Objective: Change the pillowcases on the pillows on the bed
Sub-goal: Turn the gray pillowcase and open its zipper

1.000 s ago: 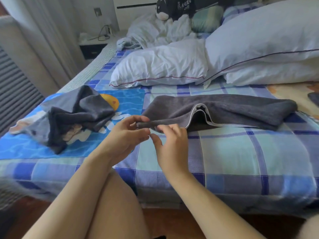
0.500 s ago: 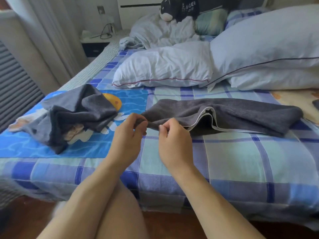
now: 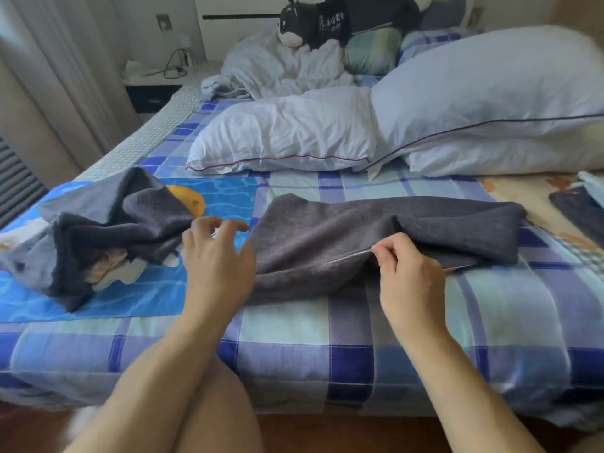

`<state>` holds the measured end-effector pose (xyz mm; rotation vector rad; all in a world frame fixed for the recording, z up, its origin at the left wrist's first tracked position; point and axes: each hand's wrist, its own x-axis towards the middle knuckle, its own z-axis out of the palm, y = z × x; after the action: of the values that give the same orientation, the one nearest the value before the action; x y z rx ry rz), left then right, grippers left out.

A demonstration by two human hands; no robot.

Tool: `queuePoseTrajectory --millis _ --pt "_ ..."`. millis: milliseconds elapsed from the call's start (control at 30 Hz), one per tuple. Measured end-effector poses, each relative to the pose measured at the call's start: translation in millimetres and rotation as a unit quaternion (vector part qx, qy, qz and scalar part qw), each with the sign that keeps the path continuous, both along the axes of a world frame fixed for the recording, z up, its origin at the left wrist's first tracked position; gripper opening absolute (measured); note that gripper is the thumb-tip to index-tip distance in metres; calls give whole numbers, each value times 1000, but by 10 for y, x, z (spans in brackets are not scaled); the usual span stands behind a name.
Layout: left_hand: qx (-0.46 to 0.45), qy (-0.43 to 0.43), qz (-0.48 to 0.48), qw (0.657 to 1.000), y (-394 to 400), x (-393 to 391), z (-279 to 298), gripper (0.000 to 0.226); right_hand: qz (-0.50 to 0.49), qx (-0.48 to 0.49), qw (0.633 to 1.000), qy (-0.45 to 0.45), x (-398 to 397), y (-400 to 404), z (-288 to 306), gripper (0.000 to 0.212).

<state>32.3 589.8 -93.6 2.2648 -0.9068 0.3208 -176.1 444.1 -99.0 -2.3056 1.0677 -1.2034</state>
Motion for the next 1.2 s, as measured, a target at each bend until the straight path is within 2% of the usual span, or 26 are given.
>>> queuePoseTrajectory --millis 67,167,267,367,433,500,567,633,733,867,933,1067,1200 --pt "-15 -59 -163 985 -133 -287 28 27 27 -39 999 3 -11 11 -3 11" --pt "52 -28 -306 950 -303 -659 -20 41 51 -70 996 2 -43 20 -10 12" --pt "56 -31 -322 945 -424 -769 -81 29 81 -130 988 32 -104 58 3 11" --pt "69 -65 -307 947 -496 -693 -126 19 110 -196 958 177 -230 -31 16 19" --pt "82 -92 -320 939 -495 -728 -147 22 116 -226 935 248 -334 -183 73 29" --pt "68 -102 -330 936 -493 -827 -117 32 121 -222 945 207 -412 -282 134 26" --pt "35 -82 -319 944 -504 -871 -69 36 110 -156 976 103 -434 -190 151 16" --pt "14 -69 -305 950 -499 -848 -41 35 97 -28 995 11 -404 -10 93 9" --pt "4 -64 -302 951 -463 -793 -55 29 96 162 980 -62 -348 96 -35 8" --pt "14 -66 -303 951 -434 -792 -72 26 95 236 962 -97 -301 125 -108 8" --pt "16 -69 -308 949 -424 -789 -78 26 85 215 970 -78 -277 184 -125 15" --pt "13 -66 -310 948 -434 -802 -91 25 53 63 995 -59 -228 183 -151 8" --pt "1 -53 -302 952 -462 -801 -88 26 15 -63 998 -20 -186 224 -168 8"
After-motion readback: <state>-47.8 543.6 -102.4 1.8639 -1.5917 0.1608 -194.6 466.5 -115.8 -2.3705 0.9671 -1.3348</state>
